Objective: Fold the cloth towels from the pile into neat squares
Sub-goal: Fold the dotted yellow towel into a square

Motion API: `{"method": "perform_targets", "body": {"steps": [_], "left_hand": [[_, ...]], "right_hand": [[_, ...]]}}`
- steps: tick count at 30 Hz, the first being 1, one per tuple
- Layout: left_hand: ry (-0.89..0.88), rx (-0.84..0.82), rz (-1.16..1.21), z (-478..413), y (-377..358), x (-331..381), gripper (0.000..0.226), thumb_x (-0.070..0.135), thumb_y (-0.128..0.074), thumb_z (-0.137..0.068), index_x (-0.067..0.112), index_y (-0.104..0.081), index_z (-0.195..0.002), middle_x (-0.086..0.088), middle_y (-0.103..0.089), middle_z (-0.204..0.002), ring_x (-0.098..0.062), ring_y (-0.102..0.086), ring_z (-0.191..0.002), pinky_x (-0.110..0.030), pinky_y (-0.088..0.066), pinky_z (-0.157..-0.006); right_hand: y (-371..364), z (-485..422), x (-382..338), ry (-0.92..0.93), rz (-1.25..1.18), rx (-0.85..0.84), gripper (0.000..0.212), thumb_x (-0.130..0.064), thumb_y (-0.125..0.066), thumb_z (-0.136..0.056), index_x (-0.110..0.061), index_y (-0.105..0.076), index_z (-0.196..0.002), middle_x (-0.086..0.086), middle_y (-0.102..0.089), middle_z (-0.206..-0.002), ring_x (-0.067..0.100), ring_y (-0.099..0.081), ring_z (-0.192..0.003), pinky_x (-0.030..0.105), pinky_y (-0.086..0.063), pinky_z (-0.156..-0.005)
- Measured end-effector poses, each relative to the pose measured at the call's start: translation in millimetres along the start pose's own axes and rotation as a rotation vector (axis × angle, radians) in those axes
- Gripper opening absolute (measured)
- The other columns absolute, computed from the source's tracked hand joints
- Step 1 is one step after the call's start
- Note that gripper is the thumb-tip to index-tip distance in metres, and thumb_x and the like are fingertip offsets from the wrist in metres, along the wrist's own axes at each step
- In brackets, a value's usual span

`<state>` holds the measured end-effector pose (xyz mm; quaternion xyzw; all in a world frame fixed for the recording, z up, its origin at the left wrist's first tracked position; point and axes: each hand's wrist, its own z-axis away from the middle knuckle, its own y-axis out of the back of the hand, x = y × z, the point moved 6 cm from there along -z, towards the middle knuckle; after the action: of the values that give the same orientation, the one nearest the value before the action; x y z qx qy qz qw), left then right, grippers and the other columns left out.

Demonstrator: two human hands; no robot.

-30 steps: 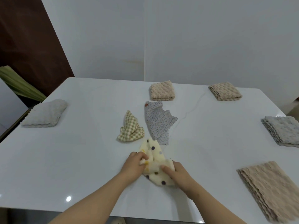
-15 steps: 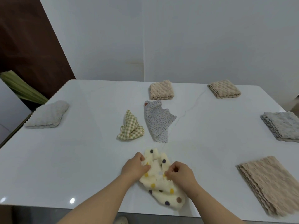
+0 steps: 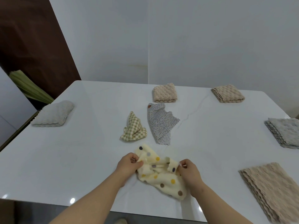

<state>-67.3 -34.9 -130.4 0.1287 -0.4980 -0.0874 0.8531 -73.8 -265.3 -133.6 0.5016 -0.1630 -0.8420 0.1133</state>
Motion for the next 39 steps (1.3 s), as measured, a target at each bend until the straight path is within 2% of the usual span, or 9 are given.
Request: {"method": "perform_targets", "body": {"steps": [5, 9, 14, 20, 24, 28, 31, 34, 39], "left_hand": [[0.079, 0.115, 0.032, -2, 14, -4, 0.015, 0.005, -0.058, -0.083, 0.016, -0.053, -0.075, -0.005, -0.055, -0.081, -0.024, -0.054, -0.078, -0.04, -0.05, -0.08], [0.1, 0.062, -0.105, -5, 13, 0, 0.011, 0.007, -0.051, -0.082, 0.016, -0.048, -0.076, -0.003, -0.052, -0.082, -0.02, -0.047, -0.073, -0.03, -0.04, -0.065], [-0.066, -0.135, -0.62, -1, -13, 19, 0.042, 0.035, -0.049, -0.092, 0.033, -0.038, -0.132, -0.004, -0.033, -0.127, -0.024, -0.046, -0.116, -0.028, -0.041, -0.094], [-0.128, -0.115, -0.846, 3, -16, 15, 0.04, 0.026, -0.049, -0.091, 0.027, -0.039, -0.13, -0.007, -0.039, -0.123, -0.024, -0.049, -0.11, -0.03, -0.043, -0.087], [-0.095, -0.084, -0.86, 5, -7, 15, 0.034, 0.021, -0.045, -0.09, 0.025, -0.042, -0.124, -0.002, -0.039, -0.108, -0.021, -0.048, -0.093, -0.025, -0.04, -0.073], [-0.241, 0.102, -1.135, 12, -4, 34, 0.037, 0.027, -0.041, -0.091, 0.027, -0.044, -0.128, -0.003, -0.035, -0.134, -0.023, -0.036, -0.121, -0.031, -0.037, -0.093], [-0.469, 0.011, -1.112, 15, -24, 46, 0.044, 0.021, -0.038, -0.095, 0.029, -0.038, -0.138, 0.002, -0.021, -0.152, -0.021, -0.022, -0.137, -0.033, -0.028, -0.105], [-0.404, -0.204, -1.182, 10, -41, 34, 0.05, 0.027, -0.036, -0.097, 0.035, -0.023, -0.145, 0.004, -0.01, -0.157, -0.023, -0.014, -0.142, -0.037, -0.026, -0.11], [-0.314, -0.207, -1.224, 6, -50, 37, 0.054, 0.025, -0.041, -0.091, 0.035, -0.026, -0.142, 0.0, -0.022, -0.15, -0.026, -0.023, -0.134, -0.038, -0.031, -0.103]], "right_hand": [[10, -7, 6, -0.072, -0.059, 0.068, 0.015, -0.009, -0.043, -0.09, -0.012, -0.043, -0.075, 0.002, -0.048, -0.074, 0.021, -0.044, -0.073, 0.03, -0.037, -0.066], [6, -4, 4, -0.087, -0.051, 0.002, 0.005, -0.012, -0.052, -0.086, -0.014, -0.047, -0.085, 0.004, -0.055, -0.086, 0.025, -0.054, -0.084, 0.034, -0.043, -0.073], [0, -1, -4, -0.07, 0.047, -0.05, 0.008, -0.008, -0.057, -0.081, -0.011, -0.051, -0.086, 0.003, -0.056, -0.085, 0.022, -0.054, -0.081, 0.031, -0.043, -0.071], [13, -2, -3, -0.057, 0.041, 0.088, 0.014, -0.008, -0.043, -0.088, -0.01, -0.039, -0.075, 0.002, -0.044, -0.069, 0.016, -0.038, -0.063, 0.028, -0.03, -0.056], [20, -1, -3, -0.077, 0.023, 0.123, 0.001, -0.009, -0.043, -0.09, -0.009, -0.042, -0.09, 0.005, -0.048, -0.083, 0.018, -0.043, -0.068, 0.03, -0.036, -0.066], [18, 6, -12, 0.02, 0.303, 0.156, 0.058, -0.012, -0.054, -0.086, -0.018, -0.029, -0.138, 0.012, -0.03, -0.133, 0.032, -0.045, -0.113, 0.038, -0.042, -0.09], [12, 12, -29, 0.243, 0.649, 0.188, 0.052, -0.021, -0.052, -0.088, -0.026, -0.036, -0.137, 0.005, -0.034, -0.137, 0.026, -0.042, -0.12, 0.033, -0.04, -0.096], [-3, 11, -24, 0.248, 0.75, -0.015, 0.044, -0.029, -0.049, -0.089, -0.031, -0.042, -0.133, -0.001, -0.039, -0.134, 0.022, -0.042, -0.119, 0.028, -0.039, -0.097], [-4, 9, -21, 0.212, 0.84, -0.079, 0.049, -0.039, -0.05, -0.086, -0.034, -0.04, -0.134, -0.003, -0.035, -0.135, 0.023, -0.039, -0.118, 0.028, -0.036, -0.098]]}}
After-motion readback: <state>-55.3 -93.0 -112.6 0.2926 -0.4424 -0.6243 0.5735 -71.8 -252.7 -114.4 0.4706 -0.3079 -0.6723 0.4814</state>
